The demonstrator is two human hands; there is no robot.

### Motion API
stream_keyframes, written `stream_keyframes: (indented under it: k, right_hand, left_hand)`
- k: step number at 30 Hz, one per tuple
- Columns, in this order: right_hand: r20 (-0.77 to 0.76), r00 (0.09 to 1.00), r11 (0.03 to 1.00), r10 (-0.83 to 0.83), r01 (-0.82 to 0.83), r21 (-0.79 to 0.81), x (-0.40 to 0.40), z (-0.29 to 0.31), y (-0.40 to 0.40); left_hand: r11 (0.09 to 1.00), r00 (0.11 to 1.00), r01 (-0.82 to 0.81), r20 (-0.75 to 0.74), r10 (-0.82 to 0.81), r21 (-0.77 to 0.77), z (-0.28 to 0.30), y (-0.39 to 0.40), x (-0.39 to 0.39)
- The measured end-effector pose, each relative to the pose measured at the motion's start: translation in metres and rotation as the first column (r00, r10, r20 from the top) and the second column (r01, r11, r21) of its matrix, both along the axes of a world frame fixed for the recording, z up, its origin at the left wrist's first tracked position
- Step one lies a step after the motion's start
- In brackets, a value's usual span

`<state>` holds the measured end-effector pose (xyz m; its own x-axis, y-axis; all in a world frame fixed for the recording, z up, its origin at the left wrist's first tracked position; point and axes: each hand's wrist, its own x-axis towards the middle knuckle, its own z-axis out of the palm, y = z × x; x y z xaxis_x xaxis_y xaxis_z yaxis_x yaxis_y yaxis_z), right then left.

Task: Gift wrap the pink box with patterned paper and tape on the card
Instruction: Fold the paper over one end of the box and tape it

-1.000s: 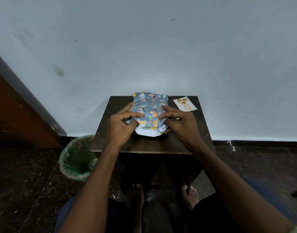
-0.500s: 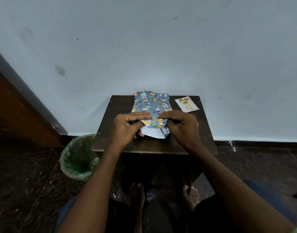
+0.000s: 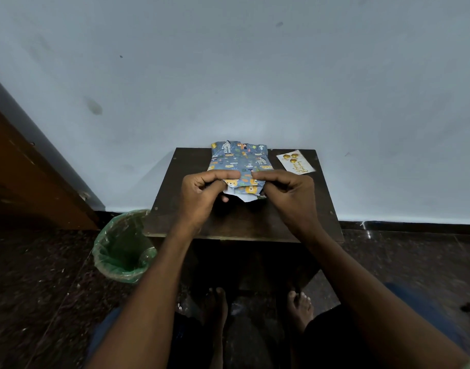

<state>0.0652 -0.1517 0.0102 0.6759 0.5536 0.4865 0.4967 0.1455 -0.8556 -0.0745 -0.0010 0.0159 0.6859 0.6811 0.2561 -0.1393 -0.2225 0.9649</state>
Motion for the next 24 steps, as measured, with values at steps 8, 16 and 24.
stream_keyframes:
  k: [8,16,24]
  right_hand:
    - [-0.125,0.983,0.991,0.133,-0.130,0.029,-0.004,0.004,-0.001]
    - [0.126,0.992,0.999,-0.016,0.021,-0.040,-0.002,0.001,0.004]
    - [0.322,0.939,0.985,-0.121,0.153,-0.076,0.001,-0.001,0.009]
  left_hand:
    - [0.997,0.999,-0.042,-0.011,0.043,0.066,-0.007,0.003,0.001]
    - [0.957,0.997,-0.054,-0.042,0.069,0.284,-0.009,0.005,0.002]
    - [0.884,0.975,-0.166,-0.061,0.213,0.438,-0.011,-0.001,0.008]
